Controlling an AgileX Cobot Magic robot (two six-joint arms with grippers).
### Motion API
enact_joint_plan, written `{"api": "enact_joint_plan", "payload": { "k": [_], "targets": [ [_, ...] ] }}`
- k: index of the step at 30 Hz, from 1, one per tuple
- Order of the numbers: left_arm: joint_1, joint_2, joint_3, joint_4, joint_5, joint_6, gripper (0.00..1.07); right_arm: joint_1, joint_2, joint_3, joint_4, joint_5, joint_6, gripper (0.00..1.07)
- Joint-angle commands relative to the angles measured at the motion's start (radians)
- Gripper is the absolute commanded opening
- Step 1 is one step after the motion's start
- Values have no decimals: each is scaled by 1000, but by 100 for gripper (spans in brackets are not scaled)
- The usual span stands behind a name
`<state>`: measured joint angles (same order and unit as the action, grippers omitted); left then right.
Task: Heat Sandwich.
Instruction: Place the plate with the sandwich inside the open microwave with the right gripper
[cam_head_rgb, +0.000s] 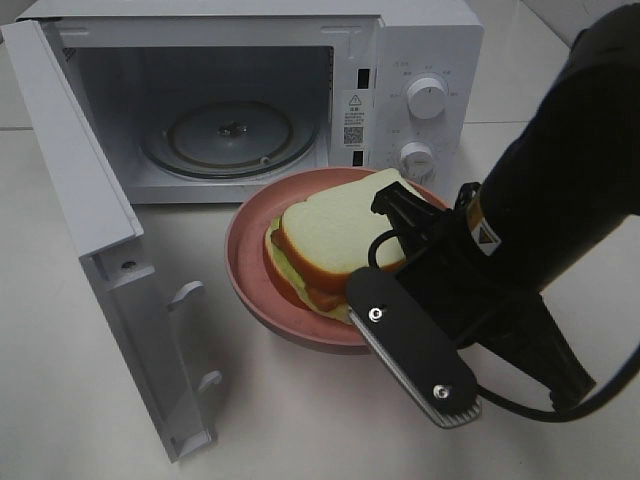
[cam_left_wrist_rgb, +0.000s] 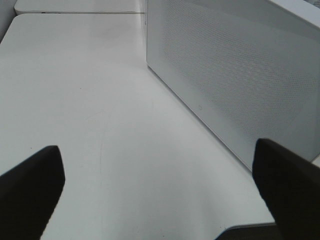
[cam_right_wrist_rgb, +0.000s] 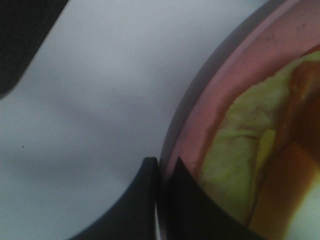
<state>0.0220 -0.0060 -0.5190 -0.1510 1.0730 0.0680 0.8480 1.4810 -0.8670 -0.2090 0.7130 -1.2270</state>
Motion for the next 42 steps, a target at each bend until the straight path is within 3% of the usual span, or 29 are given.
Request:
{"api": "enact_joint_plan", "payload": {
  "k": [1,42],
  "targets": [
    [-7,-22,3,-2,-2,-6,98,-3,36,-47,-2,-23,-17,1],
    [-7,-22,3,-2,-2,-6,98,-23,480,-599,-4,121,-12,0]
  ]
}}
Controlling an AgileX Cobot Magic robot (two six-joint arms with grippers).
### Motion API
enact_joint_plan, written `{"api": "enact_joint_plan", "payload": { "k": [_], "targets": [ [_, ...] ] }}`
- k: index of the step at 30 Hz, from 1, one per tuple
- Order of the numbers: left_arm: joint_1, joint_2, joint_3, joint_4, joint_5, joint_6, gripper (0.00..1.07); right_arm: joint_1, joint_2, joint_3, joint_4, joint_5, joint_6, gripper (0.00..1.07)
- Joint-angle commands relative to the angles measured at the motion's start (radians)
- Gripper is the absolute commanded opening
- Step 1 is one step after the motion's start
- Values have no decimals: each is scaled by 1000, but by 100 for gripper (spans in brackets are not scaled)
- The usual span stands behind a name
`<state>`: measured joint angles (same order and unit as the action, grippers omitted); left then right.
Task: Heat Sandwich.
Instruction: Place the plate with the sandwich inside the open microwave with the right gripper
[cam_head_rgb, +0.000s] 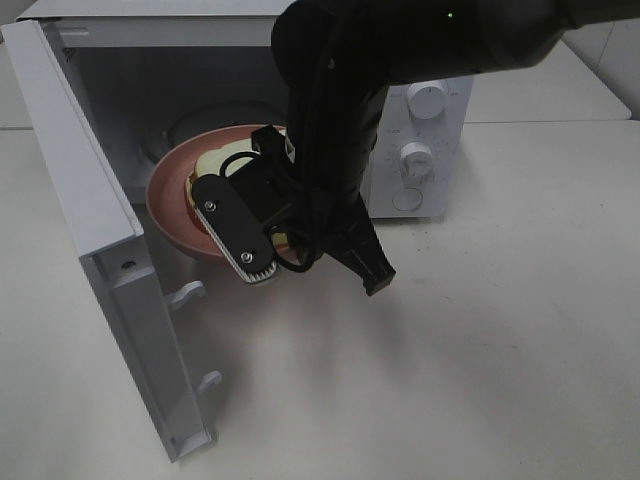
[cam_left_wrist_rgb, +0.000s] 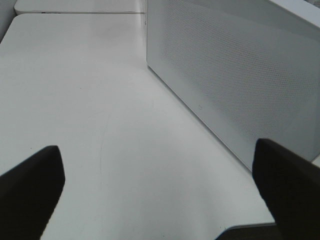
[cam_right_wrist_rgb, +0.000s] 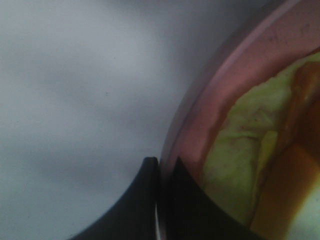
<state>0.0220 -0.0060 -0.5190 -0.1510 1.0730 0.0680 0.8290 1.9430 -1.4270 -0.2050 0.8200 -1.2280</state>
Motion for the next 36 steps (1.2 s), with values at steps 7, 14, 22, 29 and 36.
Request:
{"api": "enact_joint_plan", "payload": {
  "k": [7,14,22,29,36],
  "targets": [
    [-7,-22,3,-2,-2,-6,98,-4,101,-146,-15,47,18,0],
    [-7,-22,3,-2,-2,-6,98,-4,166,-256,-16,63,18,0],
    [-7,-22,3,-2,-2,-6,98,-5,250,-416,-42,108,73,0],
    [-7,-22,3,-2,-2,-6,98,-27,304,-507,-38,152,85,0],
    [-7,-22,3,-2,-2,-6,98,-45,362,-595,-42,169,120,0]
  ]
}}
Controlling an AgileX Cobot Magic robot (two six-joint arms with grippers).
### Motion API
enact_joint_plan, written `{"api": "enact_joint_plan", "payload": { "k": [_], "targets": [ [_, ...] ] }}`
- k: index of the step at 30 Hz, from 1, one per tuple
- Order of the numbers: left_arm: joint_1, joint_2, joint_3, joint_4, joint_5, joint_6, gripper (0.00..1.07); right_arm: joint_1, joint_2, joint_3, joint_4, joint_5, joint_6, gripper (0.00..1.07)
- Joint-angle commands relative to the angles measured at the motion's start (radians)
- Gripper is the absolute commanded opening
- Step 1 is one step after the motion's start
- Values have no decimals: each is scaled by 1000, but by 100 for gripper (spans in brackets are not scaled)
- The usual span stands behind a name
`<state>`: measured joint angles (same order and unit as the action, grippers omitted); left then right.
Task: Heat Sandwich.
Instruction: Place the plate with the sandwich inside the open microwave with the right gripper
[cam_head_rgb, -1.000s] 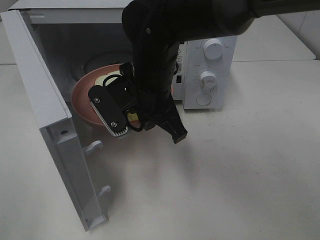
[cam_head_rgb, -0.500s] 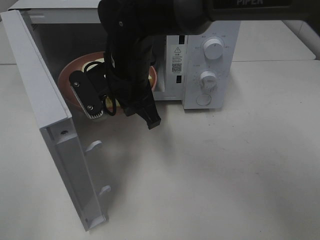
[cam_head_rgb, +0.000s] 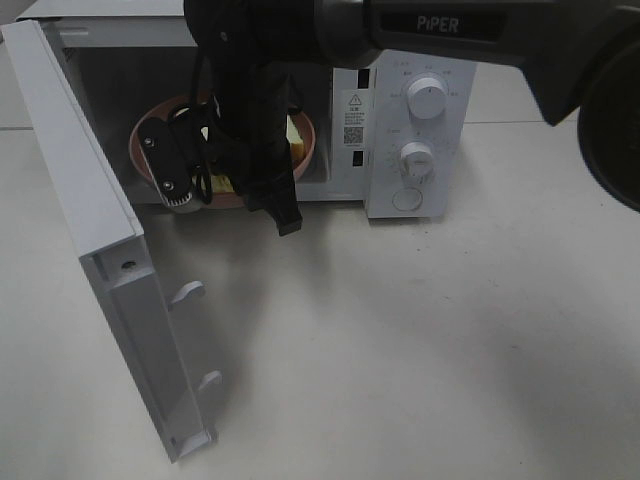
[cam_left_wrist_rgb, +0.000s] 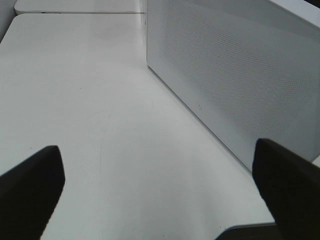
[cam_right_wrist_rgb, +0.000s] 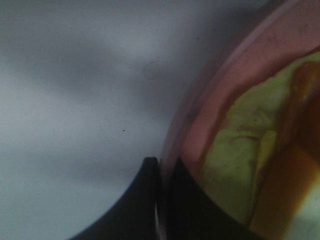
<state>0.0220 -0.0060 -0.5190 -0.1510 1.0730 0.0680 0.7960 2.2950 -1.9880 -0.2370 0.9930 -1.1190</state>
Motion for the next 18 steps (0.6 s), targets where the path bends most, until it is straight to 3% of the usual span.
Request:
{"api": "enact_joint_plan", "payload": {
  "k": [1,18],
  "targets": [
    [-7,-22,3,-2,-2,-6,98,-18,16,-41,-9,-4,11,0],
    [-7,-22,3,-1,-2,-6,98,-56,131,-203,-9,-49,23,1]
  ]
}}
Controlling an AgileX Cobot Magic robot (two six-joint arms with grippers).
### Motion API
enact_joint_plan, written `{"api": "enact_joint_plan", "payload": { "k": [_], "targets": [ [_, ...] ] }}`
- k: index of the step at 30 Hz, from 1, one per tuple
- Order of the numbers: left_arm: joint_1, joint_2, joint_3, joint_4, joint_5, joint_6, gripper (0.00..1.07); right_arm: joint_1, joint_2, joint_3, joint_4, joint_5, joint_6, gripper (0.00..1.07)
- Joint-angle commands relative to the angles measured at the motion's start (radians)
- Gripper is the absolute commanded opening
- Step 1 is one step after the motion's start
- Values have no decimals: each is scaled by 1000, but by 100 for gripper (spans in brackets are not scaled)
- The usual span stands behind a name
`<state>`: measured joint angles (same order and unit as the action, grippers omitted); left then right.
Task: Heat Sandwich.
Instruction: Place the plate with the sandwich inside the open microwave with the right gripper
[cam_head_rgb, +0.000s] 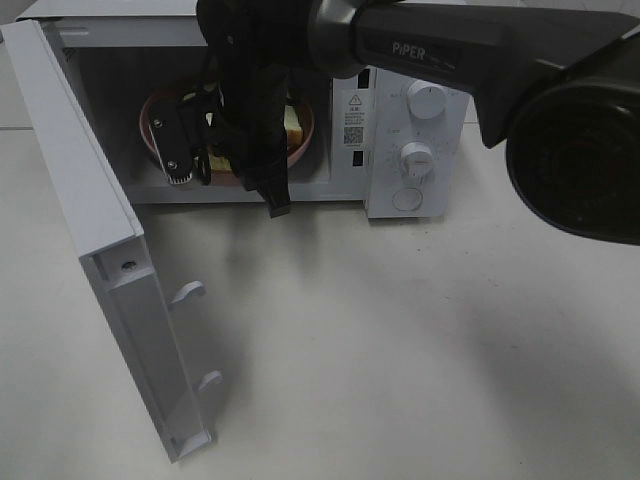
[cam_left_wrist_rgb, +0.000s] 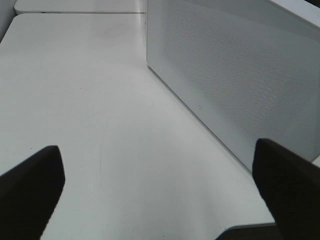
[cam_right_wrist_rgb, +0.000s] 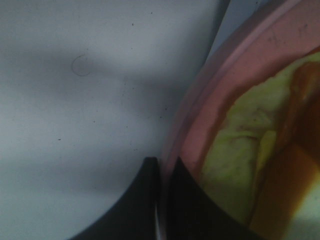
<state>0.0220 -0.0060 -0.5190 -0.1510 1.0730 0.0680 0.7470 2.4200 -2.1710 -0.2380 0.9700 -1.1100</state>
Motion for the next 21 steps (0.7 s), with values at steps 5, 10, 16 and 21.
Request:
{"api": "enact_joint_plan", "payload": {
  "k": [5,10,16,21],
  "targets": [
    [-7,-22,3,-1,-2,-6,98,-21,19,-22,-3,-58,13,1],
    [-7,-22,3,-1,-2,-6,98,-27,30,-22,-3,-75,12,2],
    [-7,-22,3,-1,-2,-6,98,-30,33,-22,0,-92,13,4],
    [-7,-22,3,-1,-2,-6,98,-30,33,-22,-1,-91,48,6]
  ]
}}
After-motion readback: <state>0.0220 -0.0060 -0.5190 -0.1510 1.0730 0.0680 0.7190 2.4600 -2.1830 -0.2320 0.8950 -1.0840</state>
